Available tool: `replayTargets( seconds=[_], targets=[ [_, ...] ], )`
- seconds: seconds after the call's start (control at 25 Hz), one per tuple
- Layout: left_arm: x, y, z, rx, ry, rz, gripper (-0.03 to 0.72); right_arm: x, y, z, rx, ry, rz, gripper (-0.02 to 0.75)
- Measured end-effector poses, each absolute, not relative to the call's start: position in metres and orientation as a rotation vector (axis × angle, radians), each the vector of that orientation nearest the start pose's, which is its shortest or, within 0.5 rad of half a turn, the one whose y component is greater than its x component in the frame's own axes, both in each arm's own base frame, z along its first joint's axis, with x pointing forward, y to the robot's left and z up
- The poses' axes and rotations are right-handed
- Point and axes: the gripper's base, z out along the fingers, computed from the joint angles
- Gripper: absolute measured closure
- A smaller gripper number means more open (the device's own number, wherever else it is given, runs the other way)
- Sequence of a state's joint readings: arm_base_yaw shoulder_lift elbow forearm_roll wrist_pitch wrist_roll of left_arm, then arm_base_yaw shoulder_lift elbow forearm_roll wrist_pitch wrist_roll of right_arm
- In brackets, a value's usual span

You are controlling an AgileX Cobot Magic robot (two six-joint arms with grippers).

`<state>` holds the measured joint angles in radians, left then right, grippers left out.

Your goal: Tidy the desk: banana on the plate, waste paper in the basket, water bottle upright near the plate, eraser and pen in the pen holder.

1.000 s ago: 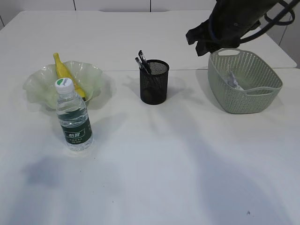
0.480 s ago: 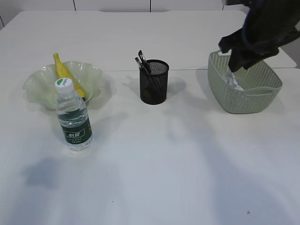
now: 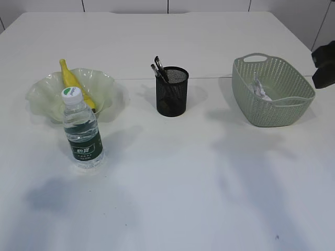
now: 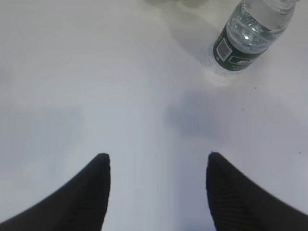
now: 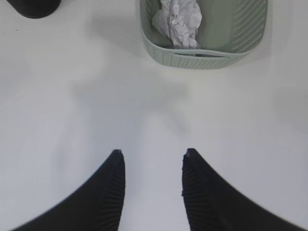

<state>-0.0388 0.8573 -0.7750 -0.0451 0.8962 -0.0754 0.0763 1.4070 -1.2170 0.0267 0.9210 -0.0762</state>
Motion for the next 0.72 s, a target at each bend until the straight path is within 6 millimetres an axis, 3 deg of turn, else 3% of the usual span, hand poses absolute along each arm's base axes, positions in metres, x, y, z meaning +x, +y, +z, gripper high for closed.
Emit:
replayTargets(
  seconds=[0.24,0.4,0.72],
  targets=[
    [0.133,-0.006,0.323,-0.087,2.425,-0.081,0.207,0.256,0.021,0.345,-0.171,2.512,0.035,0.429],
    [0.115,-0.004,0.329,-0.085,2.407,-0.069,0.202,0.23,0.019,0.345,-0.124,2.493,0.05,0.428],
    [0.063,-0.001,0.34,-0.081,2.309,-0.055,0.198,0.161,0.014,0.355,-0.058,2.389,0.071,0.428]
  ],
)
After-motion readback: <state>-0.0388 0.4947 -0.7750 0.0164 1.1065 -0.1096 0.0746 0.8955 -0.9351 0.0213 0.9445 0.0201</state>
